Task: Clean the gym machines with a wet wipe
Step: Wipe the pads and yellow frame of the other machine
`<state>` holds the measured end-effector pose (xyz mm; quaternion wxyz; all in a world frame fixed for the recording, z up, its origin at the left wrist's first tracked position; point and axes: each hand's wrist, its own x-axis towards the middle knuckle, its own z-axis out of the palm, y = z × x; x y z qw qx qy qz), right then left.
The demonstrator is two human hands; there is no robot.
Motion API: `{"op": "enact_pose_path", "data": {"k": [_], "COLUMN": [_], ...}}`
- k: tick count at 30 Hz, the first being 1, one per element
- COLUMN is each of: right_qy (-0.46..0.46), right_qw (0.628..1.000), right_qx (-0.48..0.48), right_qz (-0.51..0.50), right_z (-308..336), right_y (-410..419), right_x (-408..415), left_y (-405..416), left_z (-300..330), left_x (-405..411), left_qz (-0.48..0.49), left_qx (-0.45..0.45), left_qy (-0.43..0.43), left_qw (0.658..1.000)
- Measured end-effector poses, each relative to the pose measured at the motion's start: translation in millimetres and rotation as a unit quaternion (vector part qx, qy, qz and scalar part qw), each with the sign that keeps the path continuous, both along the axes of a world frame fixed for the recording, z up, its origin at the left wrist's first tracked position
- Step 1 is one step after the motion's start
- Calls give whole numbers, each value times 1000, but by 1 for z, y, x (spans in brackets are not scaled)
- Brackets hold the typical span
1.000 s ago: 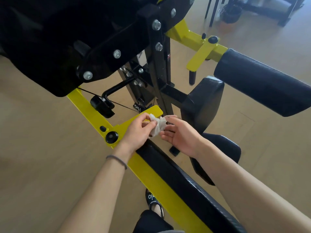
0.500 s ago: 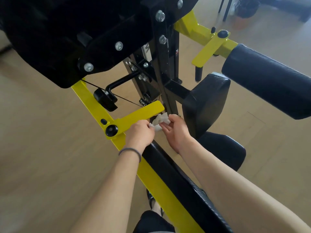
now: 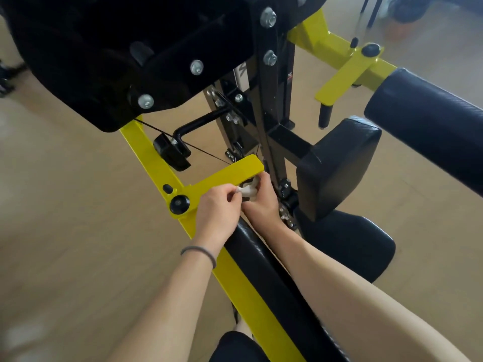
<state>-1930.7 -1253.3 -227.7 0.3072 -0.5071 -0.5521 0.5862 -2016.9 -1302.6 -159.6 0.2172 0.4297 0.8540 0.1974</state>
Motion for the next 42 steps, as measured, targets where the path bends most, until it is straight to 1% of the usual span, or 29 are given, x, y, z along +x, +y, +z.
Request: {"op": "enact_pose_path", "data": {"k": [6, 9, 10, 11, 12, 14, 16, 18, 21, 24, 29, 31, 33, 39, 42], "right_qy": [-11, -14, -12, -5, 1, 11, 17, 6, -5, -3, 18, 21, 0, -7, -37], "right_qw": [1000, 998, 998, 997, 996, 995, 994, 995, 994, 992, 995, 998, 1000, 1000, 998], "right_qx": [25, 40, 46, 55, 65, 78, 74, 45, 2, -1, 9, 9, 4, -3, -49], "right_qz": [-14, -38, -47, -54, -59, -68, -76, -88, -113, -128, -96, -65, -28, 14, 26], "right_z": [-18, -22, -22, -22, -24, -26, -30, -34, -38, -43, -55, -67, -75, -93, -93], "right_y": [17, 24, 26, 28, 29, 33, 38, 43, 48, 50, 47, 43, 39, 37, 39], "right_x": [-28, -46, -51, -54, -57, -61, -65, -68, -73, -75, -73, -70, -69, -61, -58], "left_y": [-2, 3, 6, 10, 15, 24, 30, 33, 31, 30, 32, 31, 31, 31, 32], "left_z": [12, 21, 21, 19, 15, 10, 8, 7, 5, -1, -5, -6, -8, -10, -10], "left_x": [-11, -24, -30, -37, -44, -53, -57, -57, -55, -56, -58, -57, -58, -58, -58], "left_qz": [-50, -27, -23, -30, -42, -61, -59, -59, -75, -77, -73, -74, -71, -77, -80], "left_qx": [31, 114, 120, 100, 56, -44, -83, -86, -74, -59, -52, -54, -52, -50, -46], "left_qy": [99, 112, 128, 140, 137, 87, 39, 38, 88, 99, 123, 129, 134, 154, 157], "left_qw": [993, 987, 984, 985, 988, 993, 994, 994, 991, 990, 988, 987, 987, 984, 983]}}
